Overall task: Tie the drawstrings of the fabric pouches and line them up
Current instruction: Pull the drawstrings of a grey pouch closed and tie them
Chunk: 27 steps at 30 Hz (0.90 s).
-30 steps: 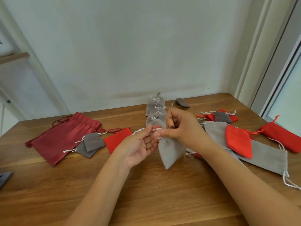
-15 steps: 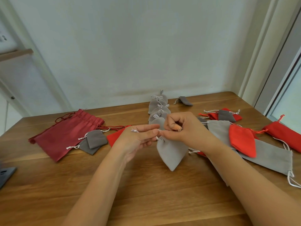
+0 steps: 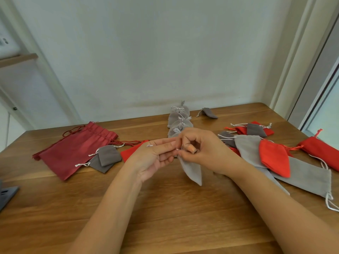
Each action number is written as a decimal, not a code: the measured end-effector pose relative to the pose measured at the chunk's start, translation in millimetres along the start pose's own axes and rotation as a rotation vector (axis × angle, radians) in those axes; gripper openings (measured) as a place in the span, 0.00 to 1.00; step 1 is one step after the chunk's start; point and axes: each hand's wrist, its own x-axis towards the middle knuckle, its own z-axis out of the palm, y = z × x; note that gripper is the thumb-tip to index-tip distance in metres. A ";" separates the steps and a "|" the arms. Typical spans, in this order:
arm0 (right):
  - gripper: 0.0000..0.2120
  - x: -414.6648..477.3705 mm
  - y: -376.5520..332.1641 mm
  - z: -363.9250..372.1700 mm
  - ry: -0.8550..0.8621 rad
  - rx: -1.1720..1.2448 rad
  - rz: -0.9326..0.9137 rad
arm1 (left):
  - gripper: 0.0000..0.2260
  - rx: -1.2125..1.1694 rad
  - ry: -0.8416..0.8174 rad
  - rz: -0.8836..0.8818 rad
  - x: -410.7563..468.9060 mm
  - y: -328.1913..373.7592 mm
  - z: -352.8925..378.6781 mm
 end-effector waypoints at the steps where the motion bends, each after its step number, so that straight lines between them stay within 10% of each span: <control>1: 0.19 0.5 0.4 -1.0 0.019 0.018 0.017 | 0.12 0.013 -0.013 0.000 0.1 -0.2 -0.1; 17: 0.18 3.6 -7.8 -17.2 0.028 0.363 0.241 | 0.05 0.082 0.100 0.103 0.9 0.6 -0.7; 27: 0.05 3.8 3.3 -16.5 0.233 -0.008 0.105 | 0.06 0.572 0.085 0.384 -5.3 1.6 -0.8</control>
